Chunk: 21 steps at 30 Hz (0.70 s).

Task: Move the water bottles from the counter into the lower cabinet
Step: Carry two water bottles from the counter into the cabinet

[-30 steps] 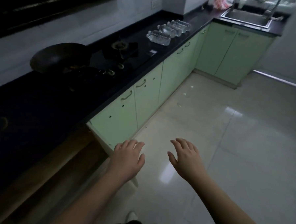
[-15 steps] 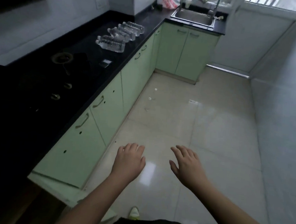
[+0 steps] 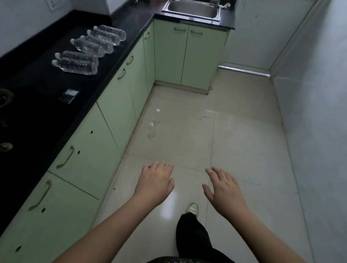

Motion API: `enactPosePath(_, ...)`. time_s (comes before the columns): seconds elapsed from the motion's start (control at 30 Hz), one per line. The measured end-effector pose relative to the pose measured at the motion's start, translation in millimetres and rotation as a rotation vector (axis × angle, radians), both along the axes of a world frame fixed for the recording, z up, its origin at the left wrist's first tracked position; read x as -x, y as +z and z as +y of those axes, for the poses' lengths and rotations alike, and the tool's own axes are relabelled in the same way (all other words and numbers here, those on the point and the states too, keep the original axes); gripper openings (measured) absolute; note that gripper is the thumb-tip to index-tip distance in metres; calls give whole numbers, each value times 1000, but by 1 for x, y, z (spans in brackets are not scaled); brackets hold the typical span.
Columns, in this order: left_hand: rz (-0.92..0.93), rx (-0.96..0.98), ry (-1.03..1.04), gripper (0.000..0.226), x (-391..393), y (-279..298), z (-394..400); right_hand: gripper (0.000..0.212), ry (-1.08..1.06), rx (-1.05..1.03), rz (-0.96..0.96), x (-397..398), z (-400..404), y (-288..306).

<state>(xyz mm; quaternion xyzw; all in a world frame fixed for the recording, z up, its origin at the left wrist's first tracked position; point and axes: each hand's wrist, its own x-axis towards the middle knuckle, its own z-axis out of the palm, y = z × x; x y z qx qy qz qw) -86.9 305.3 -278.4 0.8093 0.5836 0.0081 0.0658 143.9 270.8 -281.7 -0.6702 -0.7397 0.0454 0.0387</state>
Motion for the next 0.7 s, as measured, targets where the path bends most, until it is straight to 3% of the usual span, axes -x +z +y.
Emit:
enactPosePath(0.37,44,78,161,49,-55,3,180,49,123,40,46,-68,212,-7)
enactPosePath(0.7,-7,129,345,53,-28,-21,303,48,263,104,100,-45,386,-17)
